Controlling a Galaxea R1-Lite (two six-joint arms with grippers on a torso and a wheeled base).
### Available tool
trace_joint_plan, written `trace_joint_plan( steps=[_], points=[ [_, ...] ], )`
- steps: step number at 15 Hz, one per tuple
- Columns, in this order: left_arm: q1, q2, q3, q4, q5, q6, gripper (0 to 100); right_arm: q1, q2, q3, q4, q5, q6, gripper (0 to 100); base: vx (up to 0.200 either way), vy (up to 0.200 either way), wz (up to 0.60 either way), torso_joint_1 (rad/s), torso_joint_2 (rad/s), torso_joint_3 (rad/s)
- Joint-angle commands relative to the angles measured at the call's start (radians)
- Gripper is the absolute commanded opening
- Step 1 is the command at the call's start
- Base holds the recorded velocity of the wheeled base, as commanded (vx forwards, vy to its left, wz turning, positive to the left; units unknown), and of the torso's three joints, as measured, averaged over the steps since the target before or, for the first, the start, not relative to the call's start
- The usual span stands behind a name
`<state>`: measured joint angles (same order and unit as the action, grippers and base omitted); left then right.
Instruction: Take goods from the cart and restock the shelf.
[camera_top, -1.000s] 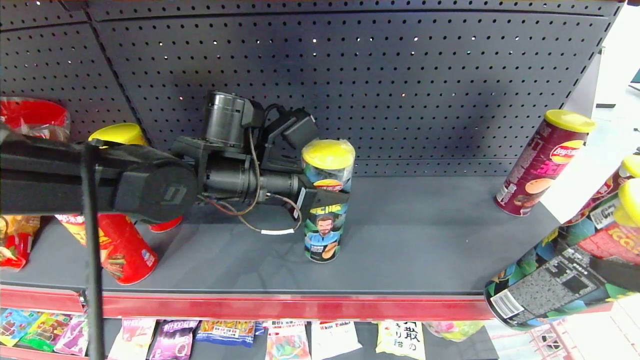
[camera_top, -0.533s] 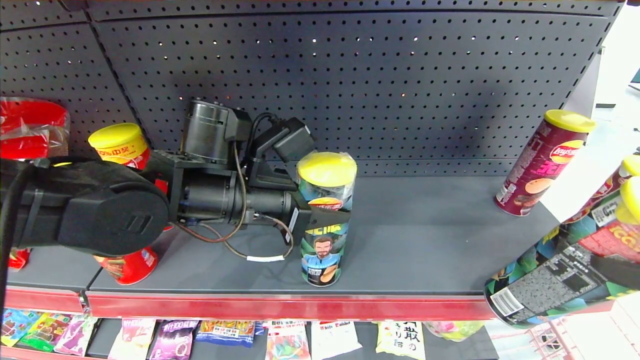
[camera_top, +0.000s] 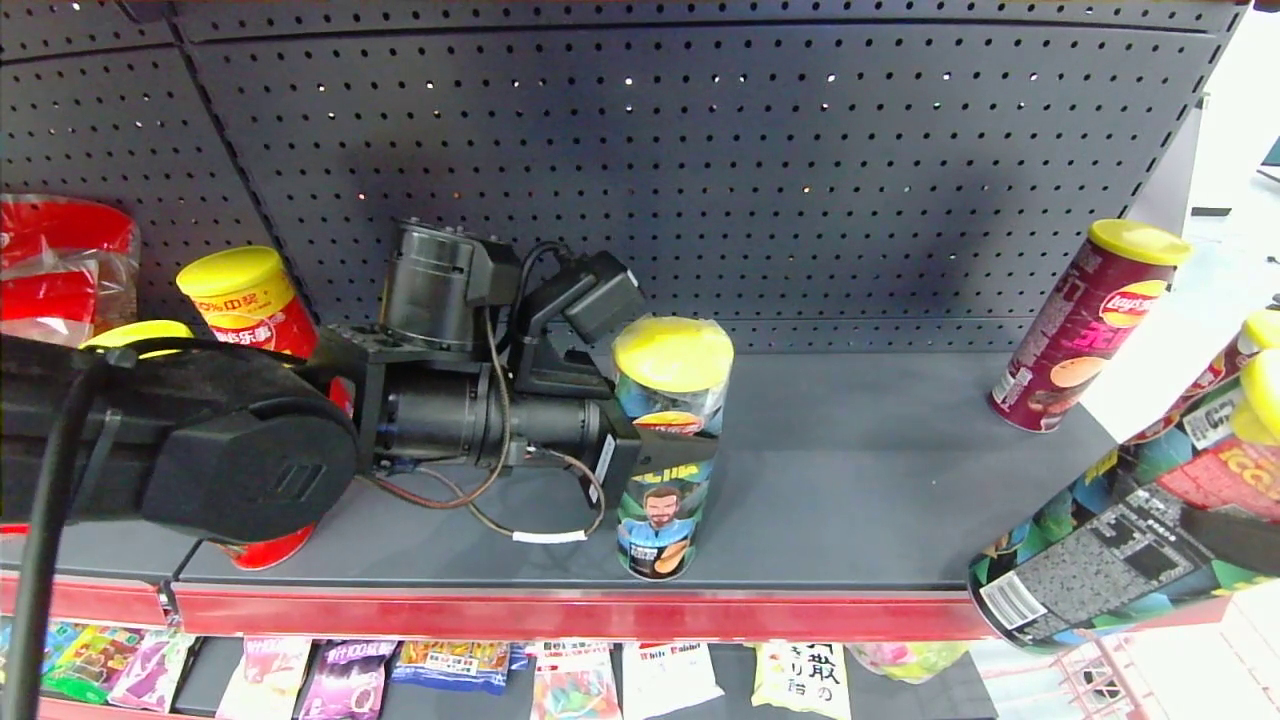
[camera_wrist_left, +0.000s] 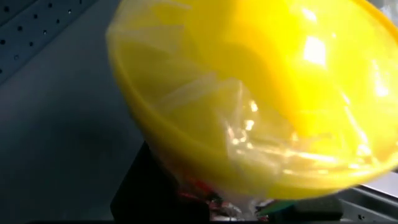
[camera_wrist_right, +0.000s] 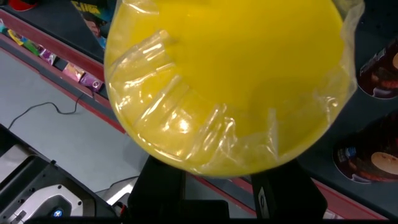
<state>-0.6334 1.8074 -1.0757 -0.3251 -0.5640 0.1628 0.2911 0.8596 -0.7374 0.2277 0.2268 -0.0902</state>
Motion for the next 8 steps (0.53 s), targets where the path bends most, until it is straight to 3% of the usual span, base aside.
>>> trace_joint_plan(
  steps=[1,3,8],
  points=[
    [-0.019,-0.008,0.025,0.003,0.001,-0.019,0,0.000,0.004,-0.002,-0.001,0.000,0.000,0,0.000,0.000,0.00,0.000,0.00,0.000],
    [-0.032,-0.020,0.027,0.003,0.007,-0.057,0,-0.001,0.004,-0.003,-0.001,0.000,0.000,0,0.000,0.000,0.00,0.000,0.00,0.000],
    [-0.032,-0.028,0.040,0.000,0.029,-0.063,0,0.000,0.006,-0.005,-0.001,0.000,0.000,0,0.000,0.000,0.00,0.000,0.00,0.000]
  ],
)
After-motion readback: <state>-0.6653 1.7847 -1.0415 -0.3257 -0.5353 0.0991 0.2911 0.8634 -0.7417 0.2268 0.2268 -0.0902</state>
